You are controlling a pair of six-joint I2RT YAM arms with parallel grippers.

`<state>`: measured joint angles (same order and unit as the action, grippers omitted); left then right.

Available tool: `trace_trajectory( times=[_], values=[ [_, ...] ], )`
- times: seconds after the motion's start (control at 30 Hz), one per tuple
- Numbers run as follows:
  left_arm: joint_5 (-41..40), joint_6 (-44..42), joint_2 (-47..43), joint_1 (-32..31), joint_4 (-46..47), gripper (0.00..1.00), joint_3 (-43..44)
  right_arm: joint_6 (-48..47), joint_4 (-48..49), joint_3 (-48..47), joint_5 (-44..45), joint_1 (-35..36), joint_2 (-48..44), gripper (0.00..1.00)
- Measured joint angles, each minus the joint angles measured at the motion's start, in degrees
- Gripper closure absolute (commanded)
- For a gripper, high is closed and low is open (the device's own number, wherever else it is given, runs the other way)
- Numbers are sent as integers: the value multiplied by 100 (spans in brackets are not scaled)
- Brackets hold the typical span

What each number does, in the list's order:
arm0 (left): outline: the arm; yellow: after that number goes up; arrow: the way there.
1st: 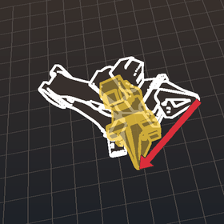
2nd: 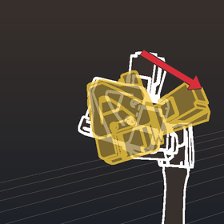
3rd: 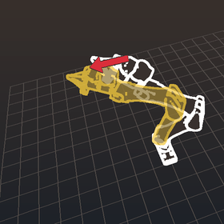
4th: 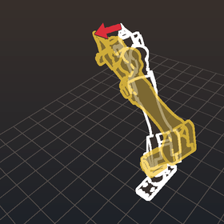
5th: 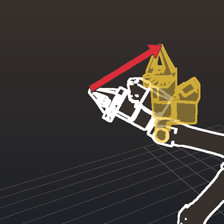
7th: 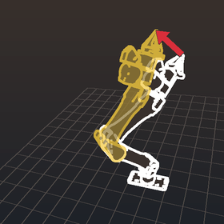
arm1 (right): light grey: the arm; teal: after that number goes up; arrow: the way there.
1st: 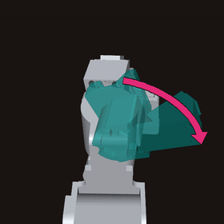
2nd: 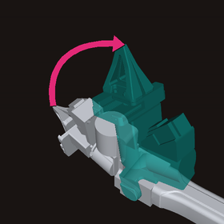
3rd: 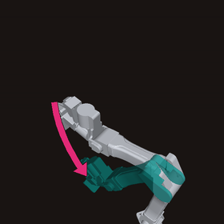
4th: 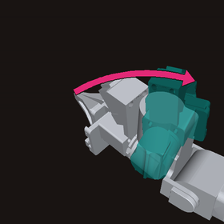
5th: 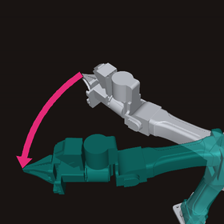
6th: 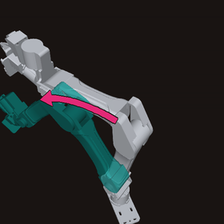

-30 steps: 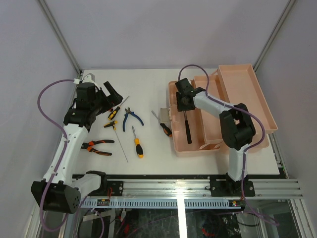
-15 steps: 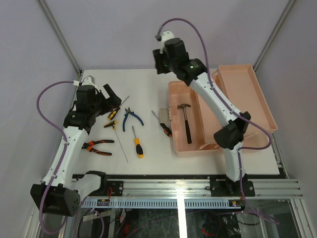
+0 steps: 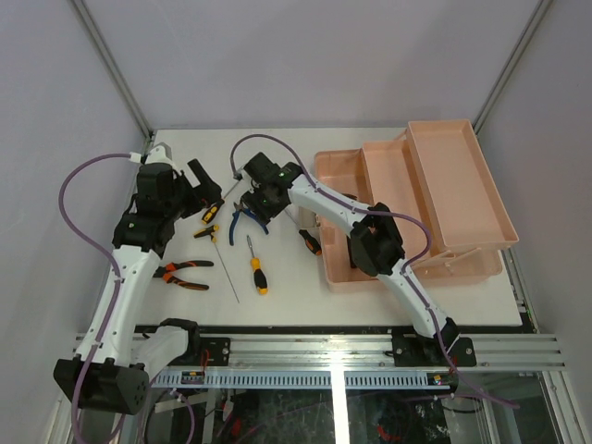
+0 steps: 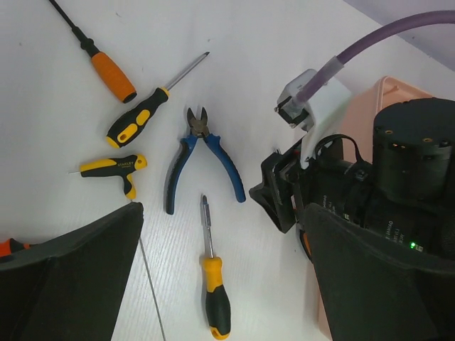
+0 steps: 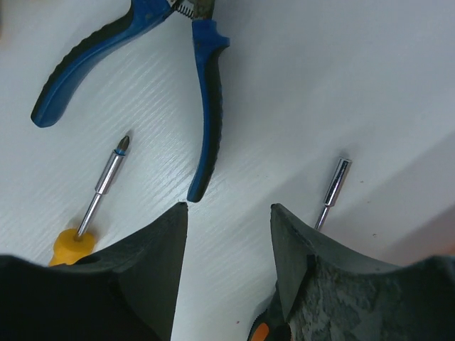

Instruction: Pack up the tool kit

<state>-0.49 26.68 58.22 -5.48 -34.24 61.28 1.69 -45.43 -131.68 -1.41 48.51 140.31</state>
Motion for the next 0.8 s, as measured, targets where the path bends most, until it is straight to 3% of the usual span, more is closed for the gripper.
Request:
trace_trajectory(
  times=[0.8],
  values=[
    [-131,-236,-459,0,-535,5,11,-627,280,-444,-629,20,850,39]
  ],
)
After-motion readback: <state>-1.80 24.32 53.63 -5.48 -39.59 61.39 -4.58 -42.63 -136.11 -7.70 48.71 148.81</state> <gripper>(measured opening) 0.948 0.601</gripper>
